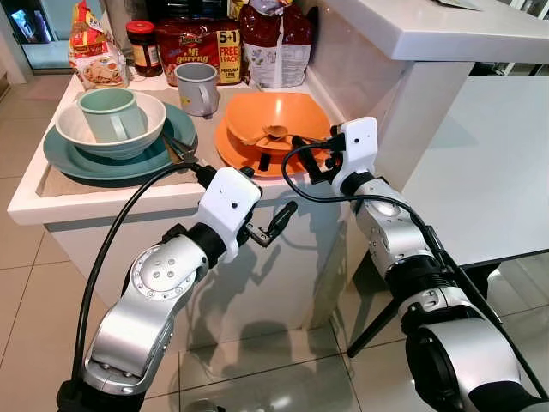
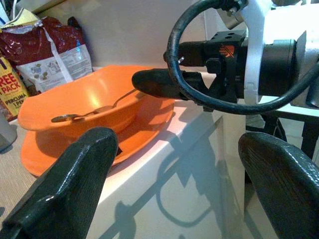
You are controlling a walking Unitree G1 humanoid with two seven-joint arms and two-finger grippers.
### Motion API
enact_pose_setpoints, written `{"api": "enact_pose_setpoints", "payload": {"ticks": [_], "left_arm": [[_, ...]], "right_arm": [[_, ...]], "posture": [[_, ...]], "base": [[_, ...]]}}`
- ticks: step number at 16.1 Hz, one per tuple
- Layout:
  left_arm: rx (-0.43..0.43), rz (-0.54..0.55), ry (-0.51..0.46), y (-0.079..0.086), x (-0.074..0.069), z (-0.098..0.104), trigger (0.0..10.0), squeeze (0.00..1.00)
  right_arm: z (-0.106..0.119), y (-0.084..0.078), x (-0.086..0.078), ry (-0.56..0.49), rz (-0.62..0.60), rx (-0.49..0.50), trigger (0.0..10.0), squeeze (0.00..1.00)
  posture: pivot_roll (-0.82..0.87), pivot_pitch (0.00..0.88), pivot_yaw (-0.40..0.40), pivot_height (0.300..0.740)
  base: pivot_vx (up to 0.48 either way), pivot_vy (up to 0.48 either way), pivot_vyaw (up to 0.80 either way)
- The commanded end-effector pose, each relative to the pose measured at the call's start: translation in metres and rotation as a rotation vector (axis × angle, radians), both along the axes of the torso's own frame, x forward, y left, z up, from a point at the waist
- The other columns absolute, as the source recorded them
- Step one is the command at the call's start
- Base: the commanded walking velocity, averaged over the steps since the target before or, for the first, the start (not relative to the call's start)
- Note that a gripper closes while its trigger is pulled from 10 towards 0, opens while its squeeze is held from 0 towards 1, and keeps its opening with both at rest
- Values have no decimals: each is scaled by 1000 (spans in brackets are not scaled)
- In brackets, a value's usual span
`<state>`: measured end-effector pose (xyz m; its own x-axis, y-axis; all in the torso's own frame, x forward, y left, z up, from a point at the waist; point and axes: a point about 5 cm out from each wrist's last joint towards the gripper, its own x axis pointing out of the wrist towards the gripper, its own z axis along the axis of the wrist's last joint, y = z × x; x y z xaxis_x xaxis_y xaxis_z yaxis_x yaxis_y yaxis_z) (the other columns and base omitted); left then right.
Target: Setting the table
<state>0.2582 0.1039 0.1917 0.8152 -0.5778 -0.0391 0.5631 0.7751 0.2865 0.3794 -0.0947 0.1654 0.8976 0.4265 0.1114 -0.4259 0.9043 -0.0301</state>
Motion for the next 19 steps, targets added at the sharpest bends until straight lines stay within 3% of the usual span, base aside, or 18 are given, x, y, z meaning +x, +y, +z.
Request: {"api": "enact_pose_setpoints", "payload": {"ticks": [1,19], "left_arm": [[-2,-23,-18,-4,-1,6,10000,0],[10,-25,-20,-5,-1,4,10000,0]], "right_arm": [[5,-3,3,-13,-1,9,0,0],[2,-2,5,-18,24,-3,0,0]], "posture": [[92,0,-85,740],[94,0,-87,740]], "base": [[0,0,0],[0,0,0]]}}
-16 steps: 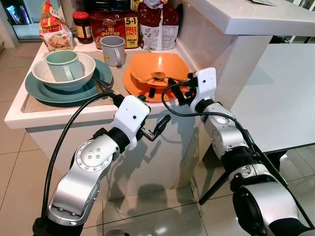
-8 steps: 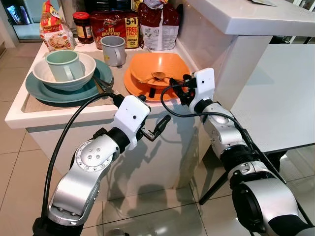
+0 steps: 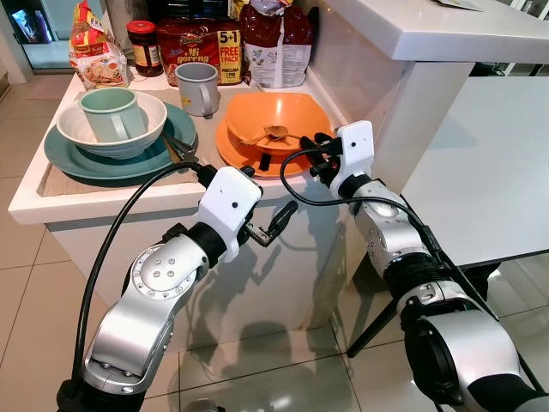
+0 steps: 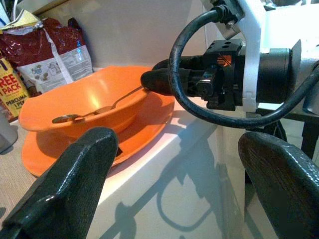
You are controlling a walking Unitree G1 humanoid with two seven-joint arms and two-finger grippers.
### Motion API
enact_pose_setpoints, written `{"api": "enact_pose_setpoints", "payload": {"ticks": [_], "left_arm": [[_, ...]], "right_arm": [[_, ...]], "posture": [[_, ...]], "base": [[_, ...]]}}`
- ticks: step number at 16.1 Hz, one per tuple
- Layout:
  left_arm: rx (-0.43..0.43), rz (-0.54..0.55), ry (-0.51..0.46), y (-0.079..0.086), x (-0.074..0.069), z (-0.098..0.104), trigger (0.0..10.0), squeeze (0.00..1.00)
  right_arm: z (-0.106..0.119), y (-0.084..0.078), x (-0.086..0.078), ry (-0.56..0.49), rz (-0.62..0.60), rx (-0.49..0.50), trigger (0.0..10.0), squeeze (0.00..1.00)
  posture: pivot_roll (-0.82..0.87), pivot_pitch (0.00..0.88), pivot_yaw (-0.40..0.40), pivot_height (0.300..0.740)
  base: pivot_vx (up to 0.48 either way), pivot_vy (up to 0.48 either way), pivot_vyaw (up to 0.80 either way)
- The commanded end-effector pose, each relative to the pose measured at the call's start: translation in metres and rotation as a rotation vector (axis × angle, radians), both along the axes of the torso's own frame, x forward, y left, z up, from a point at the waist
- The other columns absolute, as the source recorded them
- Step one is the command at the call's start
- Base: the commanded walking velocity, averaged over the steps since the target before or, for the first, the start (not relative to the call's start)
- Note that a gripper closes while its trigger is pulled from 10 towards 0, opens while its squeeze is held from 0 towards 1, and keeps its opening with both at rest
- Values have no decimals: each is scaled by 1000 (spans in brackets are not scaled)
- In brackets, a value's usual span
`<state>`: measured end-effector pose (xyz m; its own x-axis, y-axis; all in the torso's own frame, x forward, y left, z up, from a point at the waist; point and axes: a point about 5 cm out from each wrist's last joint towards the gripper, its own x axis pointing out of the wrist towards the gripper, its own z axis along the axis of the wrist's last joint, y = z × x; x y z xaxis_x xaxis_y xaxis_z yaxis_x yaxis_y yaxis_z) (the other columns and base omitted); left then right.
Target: Setting the table
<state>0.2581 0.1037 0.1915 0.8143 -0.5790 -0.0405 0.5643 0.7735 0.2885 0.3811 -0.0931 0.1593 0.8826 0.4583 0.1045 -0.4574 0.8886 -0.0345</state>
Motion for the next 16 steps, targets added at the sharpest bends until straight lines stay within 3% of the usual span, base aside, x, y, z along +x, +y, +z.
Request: {"api": "enact_pose_setpoints", "payload": {"ticks": [1,9,12,16], "left_arm": [[6,-24,-20,-4,-1,5,10000,0],[12,-16,-32,-3,-1,5,10000,0],[-4,23,-67,1,1,12,10000,0],[-14,52,-80,4,4,14,10000,0]], "right_arm": [[8,-4,4,-23,-10,4,0,0],[9,-1,3,-38,1,10,0,0],[19,-2,-3,-157,-13,1,0,0],[22,-4,-13,-236,-5,-15,0,0]], "posture": [[94,0,-88,740],[106,0,-97,740],[117,0,-102,740],[115,0,-101,740]], "base": [[0,0,0],[0,0,0],[0,0,0],[0,0,0]]}}
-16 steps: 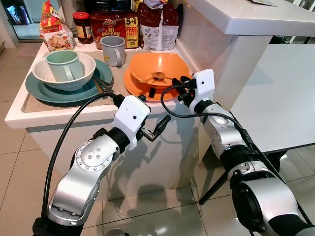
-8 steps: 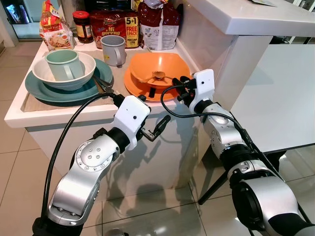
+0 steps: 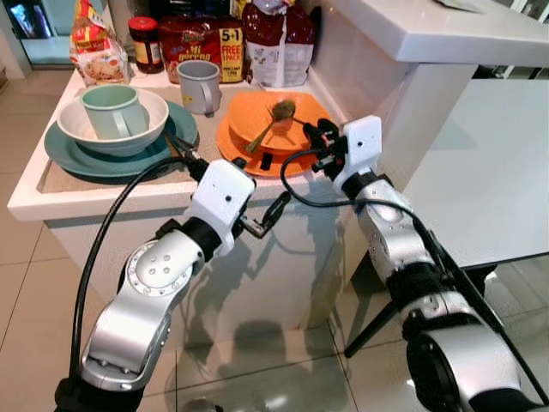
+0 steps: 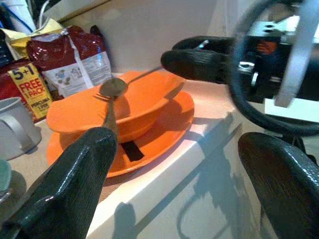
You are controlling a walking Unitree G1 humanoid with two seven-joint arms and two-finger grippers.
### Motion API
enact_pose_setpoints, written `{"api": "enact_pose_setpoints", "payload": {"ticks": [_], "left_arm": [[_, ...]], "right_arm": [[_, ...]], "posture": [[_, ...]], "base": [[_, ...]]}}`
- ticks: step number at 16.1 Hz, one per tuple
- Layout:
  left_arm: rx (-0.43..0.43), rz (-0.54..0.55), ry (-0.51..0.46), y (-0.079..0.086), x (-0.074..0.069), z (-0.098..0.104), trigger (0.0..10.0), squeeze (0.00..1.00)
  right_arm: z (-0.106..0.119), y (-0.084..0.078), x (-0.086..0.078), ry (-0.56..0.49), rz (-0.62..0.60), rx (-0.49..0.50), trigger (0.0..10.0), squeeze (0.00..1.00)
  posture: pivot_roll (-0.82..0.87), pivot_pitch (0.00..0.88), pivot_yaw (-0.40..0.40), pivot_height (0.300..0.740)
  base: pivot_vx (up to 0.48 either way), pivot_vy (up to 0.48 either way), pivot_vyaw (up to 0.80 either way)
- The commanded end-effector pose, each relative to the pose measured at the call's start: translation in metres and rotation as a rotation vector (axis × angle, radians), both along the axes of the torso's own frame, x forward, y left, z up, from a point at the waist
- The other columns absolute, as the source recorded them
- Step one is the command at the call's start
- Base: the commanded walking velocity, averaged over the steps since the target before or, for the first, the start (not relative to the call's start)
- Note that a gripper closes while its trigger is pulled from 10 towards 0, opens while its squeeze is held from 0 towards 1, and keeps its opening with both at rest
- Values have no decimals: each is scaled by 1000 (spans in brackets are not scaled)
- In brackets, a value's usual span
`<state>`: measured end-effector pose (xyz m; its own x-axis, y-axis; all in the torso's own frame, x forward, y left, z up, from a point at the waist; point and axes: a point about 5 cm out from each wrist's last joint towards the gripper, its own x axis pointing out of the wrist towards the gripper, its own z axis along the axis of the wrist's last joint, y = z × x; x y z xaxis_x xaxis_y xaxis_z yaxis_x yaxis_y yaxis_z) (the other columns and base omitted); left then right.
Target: Setting the table
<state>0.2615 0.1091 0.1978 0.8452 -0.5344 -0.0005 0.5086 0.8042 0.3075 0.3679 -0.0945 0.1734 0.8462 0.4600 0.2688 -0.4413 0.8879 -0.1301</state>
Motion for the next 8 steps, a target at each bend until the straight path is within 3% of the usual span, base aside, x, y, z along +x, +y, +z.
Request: {"api": "enact_pose_setpoints", "payload": {"ticks": [1,3,5,8], "left_arm": [[-10,0,-38,-2,1,8,10000,0],[-10,-8,-34,-4,1,7,10000,0],[-1,-19,-26,-5,0,5,10000,0],[0,-19,-26,-5,-1,4,10000,0]], "right_arm": [[8,-2,-1,-53,-4,-13,0,0],[3,-4,-2,-30,-17,-31,0,0],[-10,-7,3,70,-58,-59,0,0],[-14,-16,12,140,-141,-66,0,0]], "posture": [[111,0,-99,740],[109,0,-96,740],[110,0,-96,740],[112,0,-98,740]], "base": [[0,0,0],[0,0,0],[0,0,0],[0,0,0]]}}
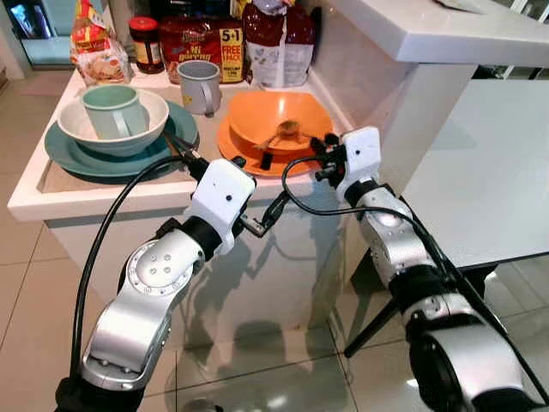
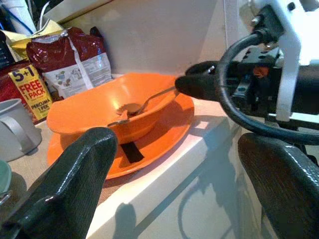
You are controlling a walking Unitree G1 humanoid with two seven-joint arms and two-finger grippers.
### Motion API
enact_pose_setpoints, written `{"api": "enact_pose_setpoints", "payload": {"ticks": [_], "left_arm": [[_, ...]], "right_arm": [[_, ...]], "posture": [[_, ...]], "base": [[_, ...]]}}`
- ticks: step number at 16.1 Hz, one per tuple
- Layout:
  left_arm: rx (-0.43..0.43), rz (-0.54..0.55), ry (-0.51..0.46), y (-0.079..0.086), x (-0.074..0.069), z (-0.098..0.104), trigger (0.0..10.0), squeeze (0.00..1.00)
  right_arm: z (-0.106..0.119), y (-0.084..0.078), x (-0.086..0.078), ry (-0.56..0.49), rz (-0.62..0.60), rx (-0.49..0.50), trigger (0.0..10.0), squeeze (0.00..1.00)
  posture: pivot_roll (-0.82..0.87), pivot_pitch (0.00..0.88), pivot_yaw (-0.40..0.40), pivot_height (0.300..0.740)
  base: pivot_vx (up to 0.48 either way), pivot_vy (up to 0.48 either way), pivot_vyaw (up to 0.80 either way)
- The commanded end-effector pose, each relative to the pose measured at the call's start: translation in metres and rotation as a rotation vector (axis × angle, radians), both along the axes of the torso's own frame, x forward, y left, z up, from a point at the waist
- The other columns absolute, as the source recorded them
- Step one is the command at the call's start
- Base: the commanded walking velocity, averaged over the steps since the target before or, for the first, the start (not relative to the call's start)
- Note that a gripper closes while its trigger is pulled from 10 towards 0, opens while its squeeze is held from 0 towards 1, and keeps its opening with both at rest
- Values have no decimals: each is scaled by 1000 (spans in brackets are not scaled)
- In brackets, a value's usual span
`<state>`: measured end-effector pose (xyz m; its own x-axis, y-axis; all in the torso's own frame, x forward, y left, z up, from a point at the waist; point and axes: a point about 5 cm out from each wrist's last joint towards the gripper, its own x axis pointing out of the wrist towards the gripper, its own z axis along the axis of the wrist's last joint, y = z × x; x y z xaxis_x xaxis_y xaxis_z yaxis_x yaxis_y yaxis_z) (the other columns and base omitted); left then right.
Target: Setting the table
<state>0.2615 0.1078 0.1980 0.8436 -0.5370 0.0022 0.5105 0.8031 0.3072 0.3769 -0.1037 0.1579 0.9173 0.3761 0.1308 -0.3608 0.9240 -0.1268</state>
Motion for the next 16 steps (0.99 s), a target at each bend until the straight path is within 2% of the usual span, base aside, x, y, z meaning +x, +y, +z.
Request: {"api": "enact_pose_setpoints", "payload": {"ticks": [1,3,6,8,10,16], "left_arm": [[1,-15,-24,-4,-1,5,10000,0],[2,-15,-24,-3,0,5,10000,0],[5,-20,-21,-3,0,4,10000,0],[7,-22,-21,-3,0,4,10000,0],[12,-35,-10,-4,-2,3,10000,0],[12,-44,-5,-5,-2,3,10000,0]], "right_arm": [[6,-7,5,0,-27,-29,0,0],[14,-3,8,-30,27,-110,0,0],[25,9,10,-85,163,-290,0,0],[29,12,11,-108,203,-353,0,0],[37,14,13,-143,257,-512,0,0],[39,16,14,-190,296,-778,0,0]], "posture": [[112,0,-98,740],[112,0,-97,740],[113,0,-97,740],[114,0,-98,740],[114,0,-99,740],[111,0,-96,740]], "base": [[0,0,0],[0,0,0],[0,0,0],[0,0,0],[0,0,0],[0,0,0]]}}
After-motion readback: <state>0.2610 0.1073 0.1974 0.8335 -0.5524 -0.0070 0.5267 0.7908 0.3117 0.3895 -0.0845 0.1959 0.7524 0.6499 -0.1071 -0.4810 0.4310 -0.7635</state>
